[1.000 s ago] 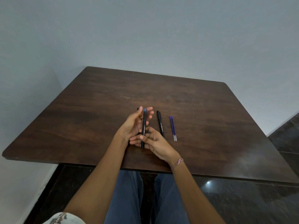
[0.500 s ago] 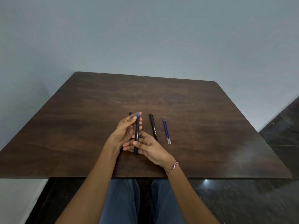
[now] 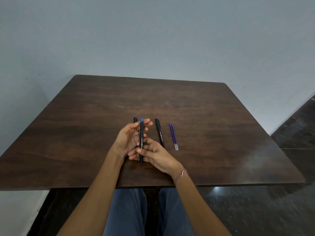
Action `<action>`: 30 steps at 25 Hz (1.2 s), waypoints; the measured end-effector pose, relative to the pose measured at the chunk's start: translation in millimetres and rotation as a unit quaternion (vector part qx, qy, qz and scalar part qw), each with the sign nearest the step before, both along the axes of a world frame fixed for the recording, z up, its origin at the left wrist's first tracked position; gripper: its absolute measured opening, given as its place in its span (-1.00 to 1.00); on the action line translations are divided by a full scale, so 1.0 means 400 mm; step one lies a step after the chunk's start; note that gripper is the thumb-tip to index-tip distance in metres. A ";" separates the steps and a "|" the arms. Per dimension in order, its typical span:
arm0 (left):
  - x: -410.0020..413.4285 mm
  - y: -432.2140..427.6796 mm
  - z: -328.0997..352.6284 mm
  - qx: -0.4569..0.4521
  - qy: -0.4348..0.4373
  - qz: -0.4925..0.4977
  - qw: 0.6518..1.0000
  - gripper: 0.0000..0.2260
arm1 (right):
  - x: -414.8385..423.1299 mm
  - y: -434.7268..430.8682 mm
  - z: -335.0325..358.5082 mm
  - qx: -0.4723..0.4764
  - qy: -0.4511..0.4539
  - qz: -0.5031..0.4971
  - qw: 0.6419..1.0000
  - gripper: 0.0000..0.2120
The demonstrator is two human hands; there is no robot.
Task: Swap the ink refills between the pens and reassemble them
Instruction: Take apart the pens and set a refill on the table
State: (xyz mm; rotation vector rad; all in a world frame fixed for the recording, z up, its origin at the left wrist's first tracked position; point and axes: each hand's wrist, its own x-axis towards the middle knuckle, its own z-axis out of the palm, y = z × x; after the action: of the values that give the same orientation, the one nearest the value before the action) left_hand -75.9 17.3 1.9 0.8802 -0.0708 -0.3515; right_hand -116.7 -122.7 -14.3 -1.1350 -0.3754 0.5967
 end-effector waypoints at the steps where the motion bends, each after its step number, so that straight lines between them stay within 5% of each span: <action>1: -0.001 0.001 0.000 0.010 -0.002 0.006 1.000 -0.72 | 0.000 0.000 -0.001 0.000 0.000 0.001 1.000 -0.75; 6: 0.004 0.003 -0.007 0.033 -0.022 0.007 0.999 -0.87 | 0.001 0.000 -0.002 0.004 0.004 0.004 1.000 -0.78; 10: 0.012 0.002 -0.018 0.025 -0.044 -0.006 0.999 -0.61 | 0.000 -0.001 -0.002 0.007 0.005 0.003 1.000 -0.80; 20: 0.000 0.002 -0.006 0.018 -0.028 0.001 0.999 -0.82 | 0.000 -0.001 0.003 -0.001 0.005 0.002 1.000 -0.71; 24: 0.008 0.003 -0.014 0.028 -0.043 -0.015 0.999 -0.57 | -0.002 -0.001 0.005 -0.002 0.008 0.005 1.000 -0.71; 30: 0.005 0.006 -0.013 0.003 -0.033 -0.008 0.999 -0.72 | -0.005 -0.002 0.012 -0.004 0.008 0.004 1.000 -0.76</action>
State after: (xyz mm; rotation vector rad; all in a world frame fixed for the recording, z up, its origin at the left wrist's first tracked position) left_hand -73.9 19.6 -3.5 0.8972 -0.1367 -0.3374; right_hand -118.7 -123.7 -9.7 -1.1367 -0.3640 0.6134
